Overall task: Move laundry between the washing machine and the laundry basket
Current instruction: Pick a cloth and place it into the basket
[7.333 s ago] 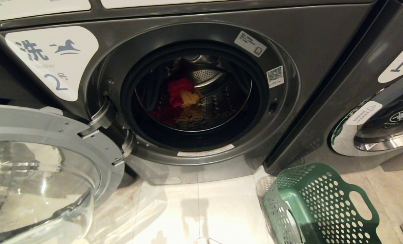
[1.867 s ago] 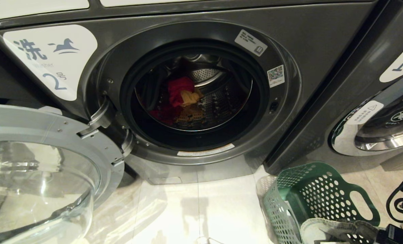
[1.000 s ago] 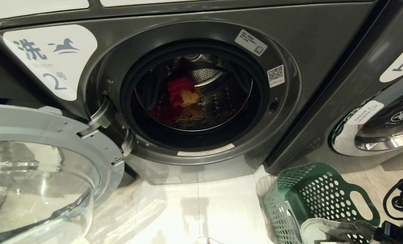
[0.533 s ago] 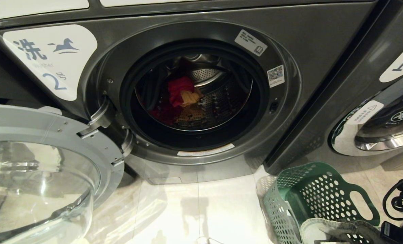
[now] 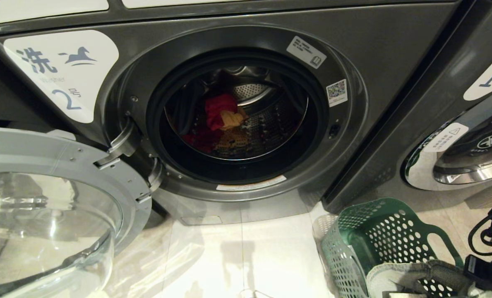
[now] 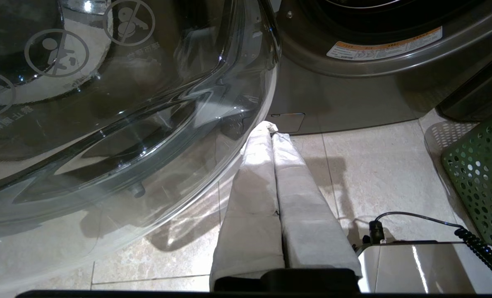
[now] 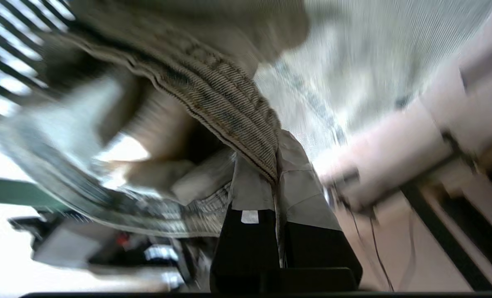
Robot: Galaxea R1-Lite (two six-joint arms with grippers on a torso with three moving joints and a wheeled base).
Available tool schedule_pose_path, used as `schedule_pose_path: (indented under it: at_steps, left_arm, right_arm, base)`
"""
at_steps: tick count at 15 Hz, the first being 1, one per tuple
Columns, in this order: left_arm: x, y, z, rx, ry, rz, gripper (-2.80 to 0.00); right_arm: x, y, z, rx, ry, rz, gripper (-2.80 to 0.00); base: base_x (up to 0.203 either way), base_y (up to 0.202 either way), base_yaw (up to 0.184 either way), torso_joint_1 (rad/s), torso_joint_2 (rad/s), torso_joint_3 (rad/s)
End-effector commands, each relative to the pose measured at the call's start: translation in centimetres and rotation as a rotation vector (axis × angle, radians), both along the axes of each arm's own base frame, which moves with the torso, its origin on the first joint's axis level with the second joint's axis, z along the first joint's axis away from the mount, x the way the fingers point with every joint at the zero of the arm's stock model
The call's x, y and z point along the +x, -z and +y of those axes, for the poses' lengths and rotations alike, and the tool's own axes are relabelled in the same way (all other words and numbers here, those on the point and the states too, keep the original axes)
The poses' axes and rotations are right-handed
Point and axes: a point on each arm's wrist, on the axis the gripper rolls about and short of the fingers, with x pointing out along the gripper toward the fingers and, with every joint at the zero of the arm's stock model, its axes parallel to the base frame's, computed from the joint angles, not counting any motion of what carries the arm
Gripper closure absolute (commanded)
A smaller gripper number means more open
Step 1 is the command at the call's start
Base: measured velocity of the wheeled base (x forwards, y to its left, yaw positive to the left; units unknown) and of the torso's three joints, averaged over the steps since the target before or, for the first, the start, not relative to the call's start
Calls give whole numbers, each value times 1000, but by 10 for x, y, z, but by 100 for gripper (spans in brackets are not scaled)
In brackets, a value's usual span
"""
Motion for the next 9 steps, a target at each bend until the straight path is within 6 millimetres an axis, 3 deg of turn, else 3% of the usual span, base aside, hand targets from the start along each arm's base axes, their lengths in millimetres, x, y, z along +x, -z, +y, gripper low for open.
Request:
schedule_pose_path:
  at_steps: [1, 4, 9]
  left_arm:
    - [0, 0, 0, 0, 0, 1, 0]
    - [0, 0, 0, 0, 0, 1, 0]
    - [0, 0, 0, 0, 0, 1, 0]
  right_arm:
    - [6, -15, 1, -39, -14, -81, 0]
    - [13, -34, 7, -46, -49, -180, 0]
    - [18, -44, 21, 5, -120, -272, 0]
  base:
    - [0, 0, 0, 0, 0, 0]
    - [0, 0, 0, 0, 0, 0]
    - [0, 0, 0, 0, 0, 0]
